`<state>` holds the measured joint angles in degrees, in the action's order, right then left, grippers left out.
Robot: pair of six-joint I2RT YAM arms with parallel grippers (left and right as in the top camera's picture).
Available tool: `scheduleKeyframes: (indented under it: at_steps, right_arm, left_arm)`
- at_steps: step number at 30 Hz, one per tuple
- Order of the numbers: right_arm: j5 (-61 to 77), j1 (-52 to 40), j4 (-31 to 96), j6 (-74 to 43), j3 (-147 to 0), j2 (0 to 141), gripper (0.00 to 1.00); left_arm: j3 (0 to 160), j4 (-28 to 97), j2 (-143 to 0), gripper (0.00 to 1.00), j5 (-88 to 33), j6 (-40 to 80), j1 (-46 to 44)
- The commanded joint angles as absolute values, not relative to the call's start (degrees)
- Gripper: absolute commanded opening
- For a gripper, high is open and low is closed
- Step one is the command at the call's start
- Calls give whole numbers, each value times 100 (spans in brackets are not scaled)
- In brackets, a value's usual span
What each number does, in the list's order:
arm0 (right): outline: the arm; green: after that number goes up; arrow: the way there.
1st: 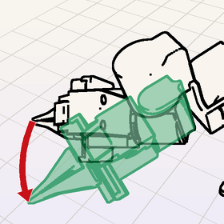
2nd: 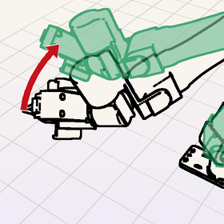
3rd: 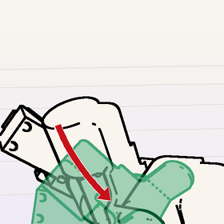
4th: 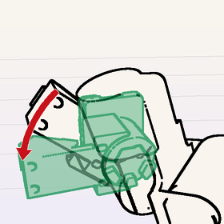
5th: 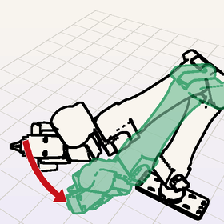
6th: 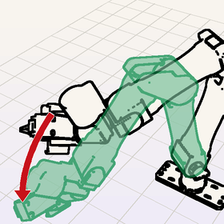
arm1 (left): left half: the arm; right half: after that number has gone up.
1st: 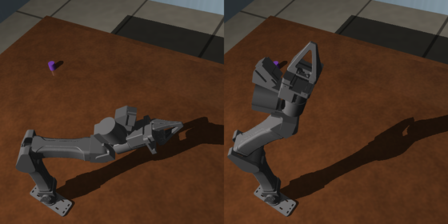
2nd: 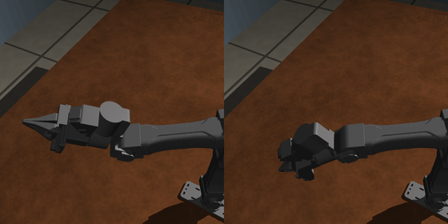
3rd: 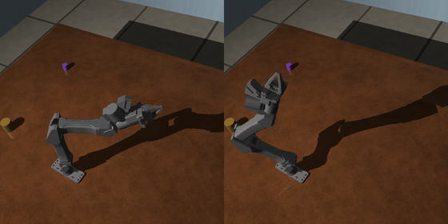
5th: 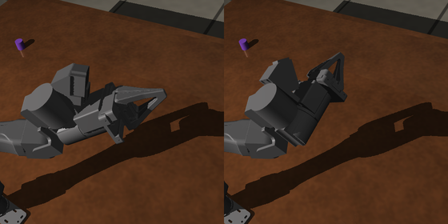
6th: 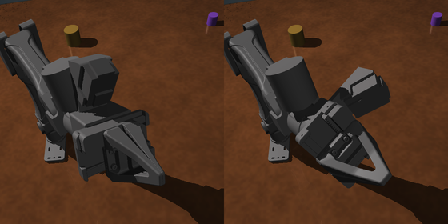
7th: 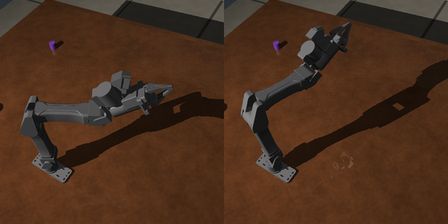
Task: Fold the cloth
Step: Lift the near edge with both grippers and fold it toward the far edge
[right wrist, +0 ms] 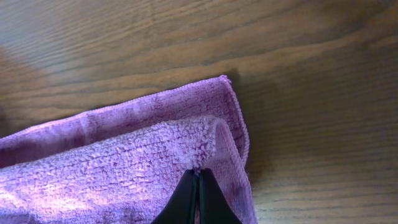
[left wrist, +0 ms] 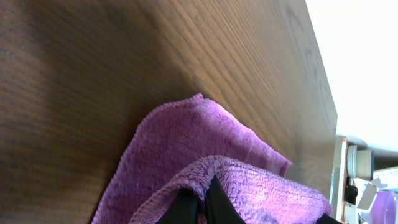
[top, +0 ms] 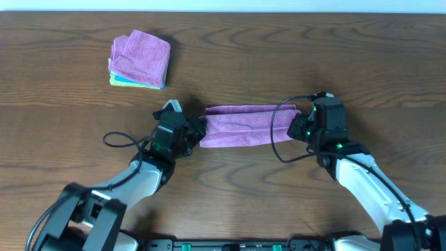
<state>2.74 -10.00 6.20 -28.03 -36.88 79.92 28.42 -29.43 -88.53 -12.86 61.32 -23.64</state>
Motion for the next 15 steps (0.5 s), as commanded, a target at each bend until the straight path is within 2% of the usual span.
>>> scheduleKeyframes:
  at_steps: [1, 15]
  right_arm:
    - [82, -1020, 530, -2823, -3673, 8099, 1]
    - [-137, -1020, -360, -2722, -3673, 8812, 1]
  left_arm:
    - [3033, -3050, -9122, 6, -1140, 6018, -2316]
    - [3920, -3048, -10099, 6, -1100, 5527, -2316]
